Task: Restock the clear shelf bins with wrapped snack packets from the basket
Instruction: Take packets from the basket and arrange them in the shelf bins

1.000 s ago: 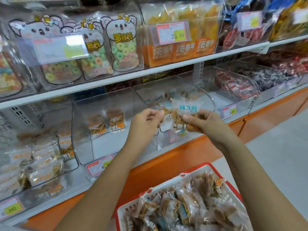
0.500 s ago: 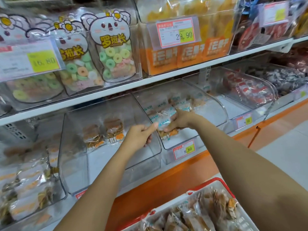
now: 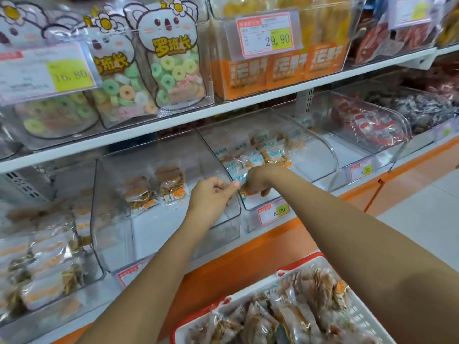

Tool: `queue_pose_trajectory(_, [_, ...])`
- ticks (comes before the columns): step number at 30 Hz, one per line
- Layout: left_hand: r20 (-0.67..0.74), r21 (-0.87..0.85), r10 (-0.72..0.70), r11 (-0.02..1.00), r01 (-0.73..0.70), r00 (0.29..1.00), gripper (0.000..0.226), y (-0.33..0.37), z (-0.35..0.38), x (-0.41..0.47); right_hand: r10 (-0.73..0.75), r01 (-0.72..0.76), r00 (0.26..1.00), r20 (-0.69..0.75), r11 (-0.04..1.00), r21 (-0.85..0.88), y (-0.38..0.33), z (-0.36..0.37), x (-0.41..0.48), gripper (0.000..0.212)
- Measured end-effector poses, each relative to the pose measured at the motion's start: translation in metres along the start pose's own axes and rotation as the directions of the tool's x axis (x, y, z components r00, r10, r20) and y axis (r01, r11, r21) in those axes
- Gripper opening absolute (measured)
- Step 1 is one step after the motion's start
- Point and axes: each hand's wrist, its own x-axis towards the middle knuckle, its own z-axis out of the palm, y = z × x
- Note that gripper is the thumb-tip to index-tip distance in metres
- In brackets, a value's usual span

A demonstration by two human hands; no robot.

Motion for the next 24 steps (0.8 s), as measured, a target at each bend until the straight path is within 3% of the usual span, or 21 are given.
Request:
queue_pose_trajectory(4, [-0.051,0.078,0.166,0.984,-0.161,0.985,0.031,0.004,-0.004,-0.039,0.033,-0.055,0.995,-0.099,0.972,-0.228,-0.007,0.008,-0.018,0.03])
queue_pose_trajectory(7, [-0.004,0.132,0.194,0.973,-0.191,0.981,0.038,-0.004,-0.009,-0.069,0.047,-0.092,0.977,-0.208,0.973,-0.21,-0.003,0.012,-0.033,0.031])
queue_pose_trajectory(9, [0.031,0.157,0.169,0.973,-0.172,0.985,0.043,-0.022,-0.011,-0.086,0.03,-0.095,0.949,-0.313,0.976,-0.194,0.001,0.015,-0.046,0.021])
queue_pose_trajectory(12, [0.087,0.237,0.059,0.968,-0.078,0.994,0.045,-0.061,-0.01,-0.104,-0.004,-0.064,0.898,-0.439,0.988,-0.141,0.005,0.024,-0.066,0.039])
queue_pose_trajectory(14, [0.144,0.34,-0.059,0.94,0.006,0.988,0.044,-0.09,-0.009,-0.111,-0.029,-0.002,0.866,-0.5,0.998,-0.061,0.004,0.038,-0.079,0.04])
queue_pose_trajectory(18, [0.327,0.573,-0.379,0.808,0.138,0.866,0.028,-0.149,-0.016,-0.126,-0.162,0.303,0.691,-0.704,0.95,0.079,-0.01,0.08,-0.112,0.026])
queue_pose_trajectory(20, [0.336,0.633,-0.484,0.751,0.186,0.808,0.02,-0.173,-0.02,-0.136,-0.242,0.376,0.735,-0.634,0.923,0.084,-0.024,0.113,-0.124,0.027])
queue_pose_trajectory(22, [0.334,0.623,-0.488,0.756,0.2,0.806,0.014,-0.186,-0.024,-0.148,-0.283,0.314,0.876,-0.39,0.949,0.015,-0.039,0.157,-0.12,0.023])
queue_pose_trajectory(24, [0.339,0.572,-0.428,0.801,0.178,0.838,0.012,-0.191,-0.028,-0.159,-0.22,0.227,0.962,-0.161,0.974,0.024,-0.051,0.201,-0.11,0.023])
